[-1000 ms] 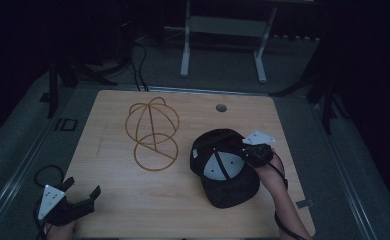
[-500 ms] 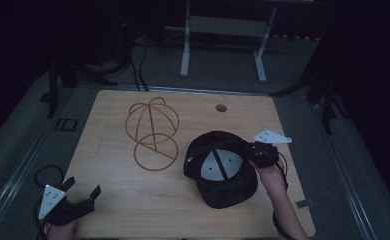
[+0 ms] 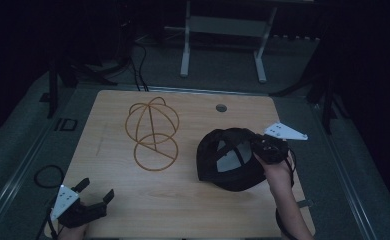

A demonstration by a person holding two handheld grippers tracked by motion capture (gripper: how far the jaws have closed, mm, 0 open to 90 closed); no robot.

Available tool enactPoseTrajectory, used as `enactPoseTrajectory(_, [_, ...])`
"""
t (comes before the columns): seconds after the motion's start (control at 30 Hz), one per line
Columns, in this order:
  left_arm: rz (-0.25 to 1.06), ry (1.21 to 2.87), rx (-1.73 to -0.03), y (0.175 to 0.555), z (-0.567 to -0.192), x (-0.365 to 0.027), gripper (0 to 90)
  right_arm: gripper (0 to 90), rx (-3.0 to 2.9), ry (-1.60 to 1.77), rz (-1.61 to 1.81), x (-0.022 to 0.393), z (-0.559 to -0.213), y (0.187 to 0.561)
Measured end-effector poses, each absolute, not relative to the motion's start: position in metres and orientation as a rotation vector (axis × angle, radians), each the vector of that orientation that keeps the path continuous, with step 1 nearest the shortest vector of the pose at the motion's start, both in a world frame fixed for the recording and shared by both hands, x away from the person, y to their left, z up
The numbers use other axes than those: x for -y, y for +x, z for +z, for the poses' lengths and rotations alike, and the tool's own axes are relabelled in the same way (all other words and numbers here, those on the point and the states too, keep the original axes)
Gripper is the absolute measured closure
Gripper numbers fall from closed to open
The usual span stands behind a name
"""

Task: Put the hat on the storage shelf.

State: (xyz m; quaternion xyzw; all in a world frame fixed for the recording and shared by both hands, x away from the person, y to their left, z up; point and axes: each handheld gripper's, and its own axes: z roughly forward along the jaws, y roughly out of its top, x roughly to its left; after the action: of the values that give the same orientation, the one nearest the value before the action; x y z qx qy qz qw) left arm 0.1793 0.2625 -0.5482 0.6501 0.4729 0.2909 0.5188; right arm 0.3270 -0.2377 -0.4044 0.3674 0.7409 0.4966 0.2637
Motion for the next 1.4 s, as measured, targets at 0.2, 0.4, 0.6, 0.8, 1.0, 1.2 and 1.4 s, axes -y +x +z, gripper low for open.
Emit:
enactPoseTrajectory(0.2, [0.598, 1.603, -1.04, 0.18, -0.533, -0.219, 4.5, 88.4, -1.95, 1.008, 1.417, 0.241, -0.393, 0.321])
enactPoseTrajectory(0.4, [0.574, 1.642, -0.935, 0.187, -0.52, -0.175, 4.7, 88.3, -1.926, 0.965, 1.456, 0.24, -0.383, 0.309])
enactPoseTrajectory(0.6, [0.52, 1.689, -0.848, 0.201, -0.514, -0.138, 7.9, 88.3, -1.917, 0.946, 1.475, 0.24, -0.378, 0.304])
enactPoseTrajectory(0.8, [0.489, 1.69, -0.796, 0.211, -0.507, -0.103, 12.0, 88.4, -1.91, 0.946, 1.488, 0.243, -0.38, 0.299])
enactPoseTrajectory(1.0, [0.476, 1.697, -0.76, 0.224, -0.497, -0.075, 13.4, 88.3, -1.908, 0.942, 1.49, 0.242, -0.381, 0.297])
enactPoseTrajectory(1.2, [0.472, 1.682, -0.758, 0.234, -0.497, -0.058, 14.6, 88.3, -1.901, 0.943, 1.517, 0.242, -0.38, 0.295])
enactPoseTrajectory(1.4, [0.463, 1.655, -0.774, 0.241, -0.5, -0.046, 18.6, 88.3, -1.912, 0.911, 1.521, 0.24, -0.378, 0.291])
